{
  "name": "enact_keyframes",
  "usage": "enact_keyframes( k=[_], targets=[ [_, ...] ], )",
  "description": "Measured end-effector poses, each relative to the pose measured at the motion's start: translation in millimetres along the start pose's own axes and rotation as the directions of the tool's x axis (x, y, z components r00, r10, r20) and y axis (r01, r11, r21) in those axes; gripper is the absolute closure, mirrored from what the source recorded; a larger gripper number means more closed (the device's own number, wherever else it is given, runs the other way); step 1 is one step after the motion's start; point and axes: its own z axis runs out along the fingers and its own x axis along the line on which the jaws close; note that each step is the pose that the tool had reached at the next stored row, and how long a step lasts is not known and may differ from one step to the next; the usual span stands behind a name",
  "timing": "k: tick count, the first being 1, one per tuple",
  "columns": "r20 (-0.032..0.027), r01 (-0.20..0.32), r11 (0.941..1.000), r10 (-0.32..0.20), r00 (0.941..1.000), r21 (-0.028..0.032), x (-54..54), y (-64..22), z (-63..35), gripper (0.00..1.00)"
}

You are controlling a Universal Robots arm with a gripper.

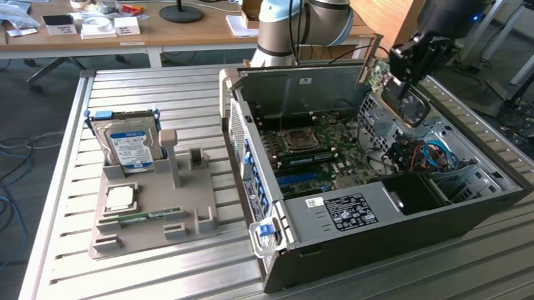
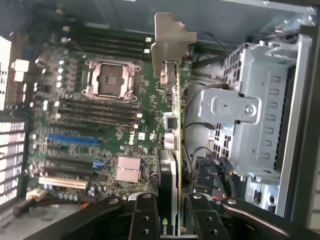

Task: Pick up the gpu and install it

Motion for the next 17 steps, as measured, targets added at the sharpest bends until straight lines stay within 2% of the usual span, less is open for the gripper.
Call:
enact_keyframes(
  k=[4, 9, 13, 17],
  targets=[
    [-0.0040, 0.073, 0.9973, -0.073, 0.9973, -0.0003, 0.0, 0.0, 0.3, 0.73],
    [-0.0089, 0.165, 0.9863, -0.165, 0.9862, -0.0011, 0.0, 0.0, 0.7, 0.73],
    [-0.0128, 0.237, 0.9716, -0.237, 0.9715, -0.0020, 0.0, -0.1, 1.0, 0.73],
    [-0.0165, 0.306, 0.9521, -0.306, 0.9519, -0.0033, 0.0, -0.1, 1.4, 0.73]
  ],
)
